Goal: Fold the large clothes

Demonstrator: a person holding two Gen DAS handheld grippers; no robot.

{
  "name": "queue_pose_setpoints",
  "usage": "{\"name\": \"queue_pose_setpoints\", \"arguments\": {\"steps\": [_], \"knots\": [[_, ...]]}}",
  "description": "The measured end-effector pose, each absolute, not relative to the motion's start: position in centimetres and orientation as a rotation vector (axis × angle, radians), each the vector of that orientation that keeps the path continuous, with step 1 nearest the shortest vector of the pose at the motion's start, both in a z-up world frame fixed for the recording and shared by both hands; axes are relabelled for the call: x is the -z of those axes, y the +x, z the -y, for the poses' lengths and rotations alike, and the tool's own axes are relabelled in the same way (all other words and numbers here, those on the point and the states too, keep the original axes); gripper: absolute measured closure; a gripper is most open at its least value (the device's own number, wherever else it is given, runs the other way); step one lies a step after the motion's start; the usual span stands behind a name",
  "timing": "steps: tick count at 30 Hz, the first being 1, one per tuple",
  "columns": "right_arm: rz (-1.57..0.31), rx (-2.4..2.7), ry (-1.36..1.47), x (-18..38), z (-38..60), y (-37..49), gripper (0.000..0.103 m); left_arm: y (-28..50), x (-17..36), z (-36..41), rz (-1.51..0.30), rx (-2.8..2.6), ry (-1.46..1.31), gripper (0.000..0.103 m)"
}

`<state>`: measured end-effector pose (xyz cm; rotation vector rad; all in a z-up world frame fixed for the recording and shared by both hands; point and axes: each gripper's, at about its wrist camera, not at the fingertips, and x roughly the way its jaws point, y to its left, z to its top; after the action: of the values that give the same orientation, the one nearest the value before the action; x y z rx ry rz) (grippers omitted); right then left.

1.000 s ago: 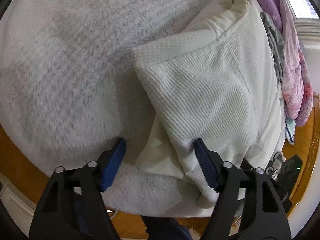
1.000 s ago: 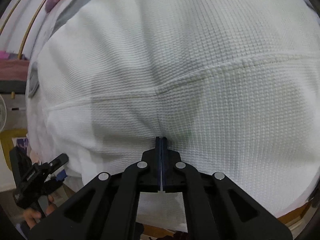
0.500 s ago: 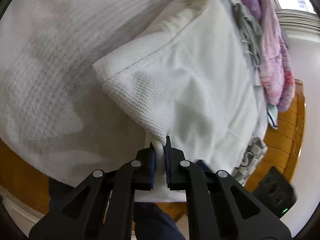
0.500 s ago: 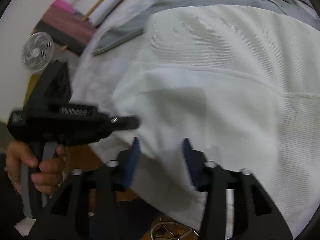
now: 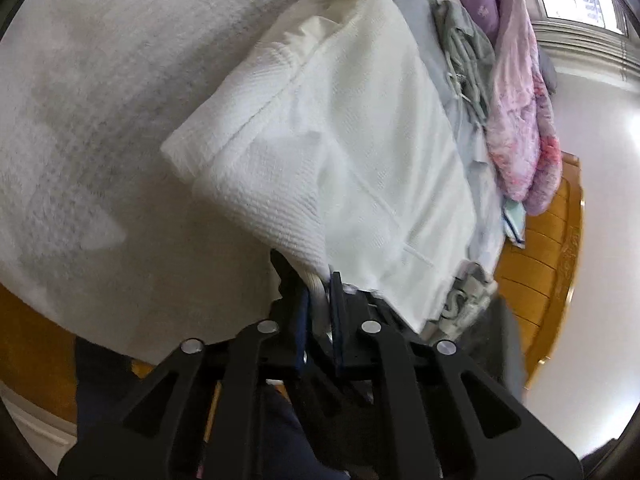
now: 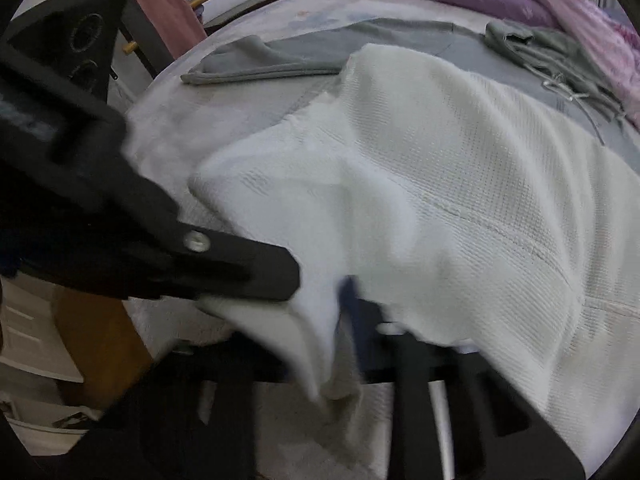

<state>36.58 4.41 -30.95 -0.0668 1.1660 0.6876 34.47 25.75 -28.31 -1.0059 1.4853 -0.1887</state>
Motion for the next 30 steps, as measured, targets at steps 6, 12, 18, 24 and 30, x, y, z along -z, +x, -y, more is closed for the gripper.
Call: {"name": "queue_pose_setpoints", "arguments": {"steps": [6, 12, 18, 24, 30], "knots": [[-1.268, -0.597, 0.493, 30.4, 3.4, 39.9, 0.095, 36.3, 21.9, -25.6, -1.326, 0.367, -0.842, 0.052], [-1.226, -0.528, 0.814, 28.6, 10.7, 40.2, 0.095, 39.0, 20.0, -26.7, -1.247, 0.034, -0.599, 0.045], [-1.101, -0.443, 1.117, 26.4, 19.6, 38.1, 0.095, 41.5, 21.4, -21.3, -1.244, -0.013, -0.430, 0.045], [-0.984, -0.210, 1.311, 27.3, 29.1, 34.9, 0.095, 44.5, 21.5, -11.0, -1.227, 0.220, -0.359, 0.044], [-0.989, 0.075, 1.386, 32.0, 34.3, 30.9, 0.095, 45.1, 24.3, -3.2, -1.279, 0.317, -0.273, 0.035]]}}
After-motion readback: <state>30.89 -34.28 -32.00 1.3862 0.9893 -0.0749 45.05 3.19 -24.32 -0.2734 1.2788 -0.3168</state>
